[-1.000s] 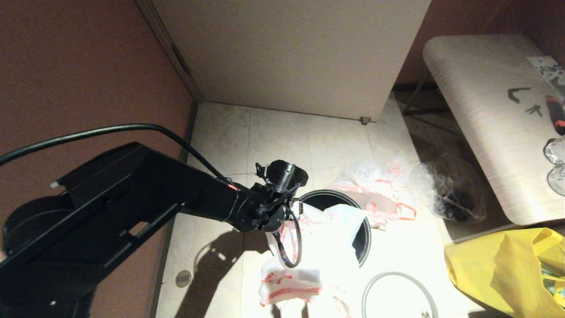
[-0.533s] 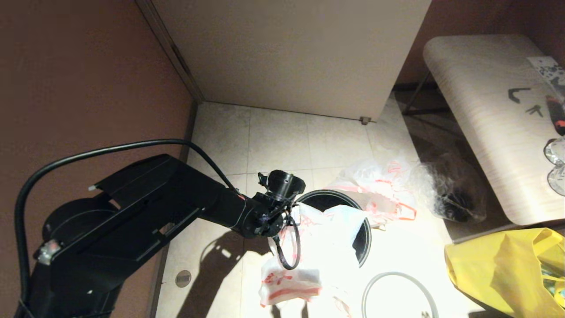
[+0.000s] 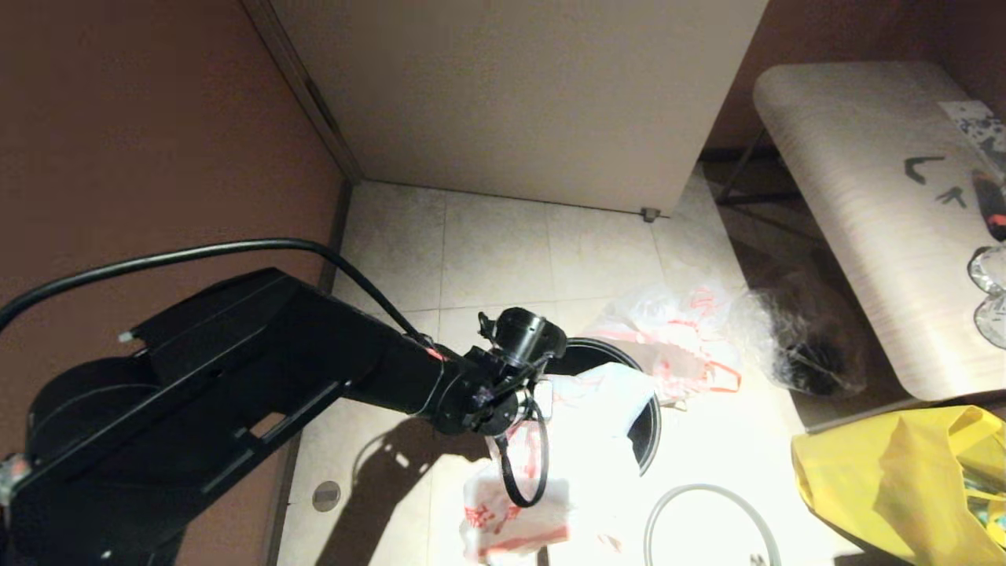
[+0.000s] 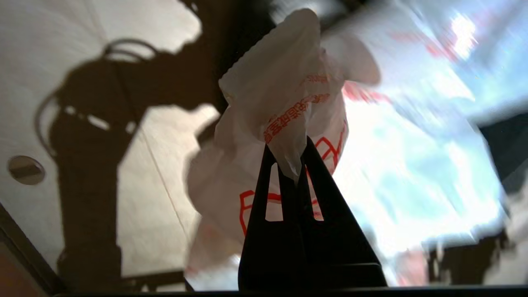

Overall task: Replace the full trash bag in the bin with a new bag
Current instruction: Put the new garbage bag on the trash can

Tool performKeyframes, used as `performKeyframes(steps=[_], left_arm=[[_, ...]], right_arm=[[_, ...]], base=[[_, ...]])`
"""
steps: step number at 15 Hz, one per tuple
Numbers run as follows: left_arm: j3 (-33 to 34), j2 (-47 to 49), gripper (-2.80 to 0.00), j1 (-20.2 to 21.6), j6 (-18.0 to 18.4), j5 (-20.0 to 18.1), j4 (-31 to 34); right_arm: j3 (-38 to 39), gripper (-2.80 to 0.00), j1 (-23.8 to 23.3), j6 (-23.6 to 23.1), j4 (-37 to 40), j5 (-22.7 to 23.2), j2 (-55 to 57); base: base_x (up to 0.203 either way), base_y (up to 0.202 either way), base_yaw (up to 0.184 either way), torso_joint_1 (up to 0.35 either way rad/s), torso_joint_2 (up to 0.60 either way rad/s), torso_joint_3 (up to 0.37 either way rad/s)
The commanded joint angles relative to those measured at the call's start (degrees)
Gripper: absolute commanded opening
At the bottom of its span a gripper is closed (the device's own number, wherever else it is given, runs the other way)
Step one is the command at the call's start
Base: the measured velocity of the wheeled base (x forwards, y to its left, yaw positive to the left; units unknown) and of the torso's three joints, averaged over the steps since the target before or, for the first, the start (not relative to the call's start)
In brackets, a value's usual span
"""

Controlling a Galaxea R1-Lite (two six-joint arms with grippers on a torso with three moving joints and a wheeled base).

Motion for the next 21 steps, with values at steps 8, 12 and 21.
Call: performKeyframes(steps=[8, 12, 21], left_arm=[[-27.6, 18.3, -2.80, -5.3, 0.2, -1.7, 17.6], [-35.1, 30.0, -2.80, -2.3, 9.4, 4.3, 15.2], [-33.0, 22.2, 0.00, -0.2, 11.1, 9.6, 11.3]], right_arm=[[0.5, -2.80, 0.0, 0.0, 0.0, 0.1, 0.0], [0.5, -2.80, 0.0, 0.0, 0.0, 0.0, 0.0], [0.5, -2.80, 0.0, 0.0, 0.0, 0.1, 0.0]], base=[[0.000, 0.000, 0.000, 0.000, 0.00, 0.000], [0.000, 0.000, 0.000, 0.000, 0.00, 0.000], [0.000, 0.000, 0.000, 0.000, 0.00, 0.000]])
